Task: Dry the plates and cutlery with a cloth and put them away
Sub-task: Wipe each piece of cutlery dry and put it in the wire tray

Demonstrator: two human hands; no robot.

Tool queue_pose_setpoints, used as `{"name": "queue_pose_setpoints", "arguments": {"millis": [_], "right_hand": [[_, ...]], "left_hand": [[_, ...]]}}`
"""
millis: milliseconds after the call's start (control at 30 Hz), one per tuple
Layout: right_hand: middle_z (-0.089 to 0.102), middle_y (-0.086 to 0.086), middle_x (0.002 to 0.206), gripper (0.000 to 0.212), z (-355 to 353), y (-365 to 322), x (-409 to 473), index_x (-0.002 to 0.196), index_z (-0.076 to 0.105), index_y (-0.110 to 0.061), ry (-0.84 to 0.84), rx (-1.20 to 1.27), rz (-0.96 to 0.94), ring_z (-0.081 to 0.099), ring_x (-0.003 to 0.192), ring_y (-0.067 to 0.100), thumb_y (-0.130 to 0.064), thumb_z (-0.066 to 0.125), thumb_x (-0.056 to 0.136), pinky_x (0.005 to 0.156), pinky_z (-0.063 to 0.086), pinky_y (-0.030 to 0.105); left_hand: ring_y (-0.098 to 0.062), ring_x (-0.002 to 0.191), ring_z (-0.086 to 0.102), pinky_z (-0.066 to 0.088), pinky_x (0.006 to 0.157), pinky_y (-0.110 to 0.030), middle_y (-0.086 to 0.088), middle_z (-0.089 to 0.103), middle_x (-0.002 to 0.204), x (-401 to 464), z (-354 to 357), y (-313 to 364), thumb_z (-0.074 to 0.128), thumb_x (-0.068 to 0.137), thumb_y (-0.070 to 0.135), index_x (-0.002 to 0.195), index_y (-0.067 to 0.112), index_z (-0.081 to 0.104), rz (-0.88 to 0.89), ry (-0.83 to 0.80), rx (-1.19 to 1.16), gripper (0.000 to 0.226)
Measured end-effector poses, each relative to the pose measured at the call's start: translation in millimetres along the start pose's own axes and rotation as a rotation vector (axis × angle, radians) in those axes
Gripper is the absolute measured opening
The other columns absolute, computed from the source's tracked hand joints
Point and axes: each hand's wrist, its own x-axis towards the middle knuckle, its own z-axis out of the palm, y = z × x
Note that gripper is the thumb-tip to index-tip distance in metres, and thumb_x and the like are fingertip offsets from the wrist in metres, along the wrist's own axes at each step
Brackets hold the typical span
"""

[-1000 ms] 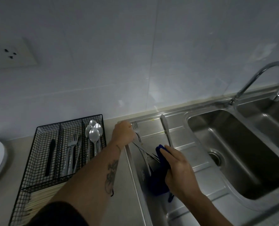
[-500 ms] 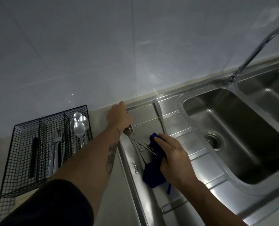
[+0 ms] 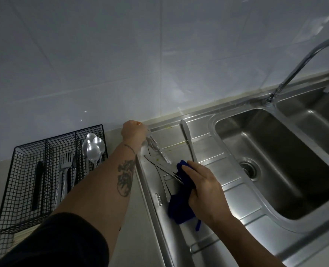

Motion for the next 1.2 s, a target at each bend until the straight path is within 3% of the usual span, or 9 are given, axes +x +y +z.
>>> {"name": "queue_pose_setpoints", "arguments": {"millis": [200, 267, 333, 533, 667, 733, 867, 1100, 1200], "right_hand": [[0.055, 0.008, 0.136, 0.066, -1.5, -4.0, -1.4, 0.13, 0.059, -0.009, -0.001, -0.004, 0.005, 0.051, 0.123, 0.03, 0.012, 0.059, 0.067, 0.098, 0.037, 0.03], [0.054, 0.008, 0.137, 0.065, -2.9, -5.8, -2.3, 0.132, 0.057, -0.01, -0.004, -0.004, 0.005, 0.05, 0.125, 0.029, 0.01, 0.059, 0.07, 0.1, 0.038, 0.031], [0.052, 0.007, 0.14, 0.065, -6.0, -8.6, -3.7, 0.134, 0.055, -0.01, -0.001, -0.006, 0.005, 0.048, 0.127, 0.028, 0.009, 0.059, 0.072, 0.102, 0.037, 0.031], [0.049, 0.006, 0.142, 0.064, -20.2, -29.0, -11.3, 0.138, 0.05, -0.012, 0.063, 0.026, -0.021, 0.046, 0.127, 0.027, 0.007, 0.06, 0.078, 0.103, 0.034, 0.027], [0.054, 0.008, 0.133, 0.065, -26.3, -62.0, -12.5, 0.132, 0.055, -0.009, 0.193, 0.057, -0.128, 0.052, 0.117, 0.025, 0.01, 0.066, 0.072, 0.096, 0.041, 0.024], [0.052, 0.008, 0.133, 0.068, -22.4, -75.4, -14.0, 0.133, 0.054, -0.009, 0.177, 0.007, -0.221, 0.051, 0.119, 0.025, 0.007, 0.069, 0.069, 0.095, 0.048, 0.031], [0.047, 0.008, 0.14, 0.08, -14.7, -69.0, -31.7, 0.138, 0.049, -0.01, 0.135, -0.096, -0.252, 0.048, 0.123, 0.029, 0.003, 0.074, 0.063, 0.098, 0.048, 0.04], [0.051, 0.005, 0.133, 0.072, -26.0, -77.0, -57.7, 0.135, 0.051, -0.015, 0.234, -0.087, -0.265, 0.048, 0.116, 0.026, 0.002, 0.069, 0.066, 0.094, 0.049, 0.038], [0.056, 0.005, 0.117, 0.065, -34.4, -75.1, -64.0, 0.125, 0.056, -0.017, 0.265, -0.041, -0.203, 0.052, 0.101, 0.026, 0.0, 0.067, 0.064, 0.079, 0.053, 0.037]], "left_hand": [[-0.017, 0.054, 0.059, 0.045, 0.04, -0.015, -0.009, 0.064, 0.076, -8.3, -18.3, -0.7, 0.063, 0.084, 0.0, 0.074, 0.011, 0.059, -0.059, -0.048, -0.169, 0.015], [-0.017, 0.053, 0.06, 0.05, 0.045, -0.019, -0.012, 0.066, 0.079, -16.9, -25.4, 0.5, 0.061, 0.084, 0.0, 0.08, 0.006, 0.064, -0.067, -0.065, -0.225, 0.007], [-0.021, 0.057, 0.061, 0.059, 0.06, -0.03, -0.014, 0.065, 0.075, -28.5, -33.3, 1.4, 0.057, 0.082, -0.001, 0.077, 0.005, 0.063, -0.07, -0.076, -0.285, 0.01], [-0.022, 0.07, 0.061, 0.049, 0.069, -0.032, -0.008, 0.064, 0.07, -91.9, -68.6, 4.2, 0.061, 0.066, 0.0, 0.056, 0.017, 0.068, -0.096, -0.106, -0.478, 0.021], [-0.013, 0.066, 0.069, 0.056, 0.06, -0.026, -0.006, 0.072, 0.077, -145.9, -81.6, -10.7, 0.058, 0.081, -0.006, 0.073, 0.012, 0.071, -0.082, -0.106, -0.485, 0.024], [-0.019, 0.076, 0.07, 0.06, 0.064, -0.027, -0.012, 0.072, 0.087, -168.8, -85.8, -13.3, 0.059, 0.08, -0.01, 0.079, 0.008, 0.072, -0.133, -0.119, -0.615, 0.023], [-0.019, 0.073, 0.065, 0.057, 0.053, -0.022, -0.011, 0.068, 0.082, -196.0, -112.3, -9.8, 0.059, 0.083, -0.01, 0.087, 0.0, 0.069, -0.209, -0.14, -0.874, 0.014], [-0.019, 0.075, 0.057, 0.057, 0.072, -0.029, -0.011, 0.058, 0.084, -225.2, -139.4, -15.0, 0.052, 0.087, -0.006, 0.085, 0.0, 0.062, -0.316, -0.233, -0.965, 0.012], [-0.016, 0.071, 0.056, 0.059, 0.069, -0.028, -0.01, 0.057, 0.079, -234.0, -141.4, -8.9, 0.054, 0.09, -0.005, 0.082, 0.002, 0.058, -0.282, -0.346, -0.976, 0.012]]}}
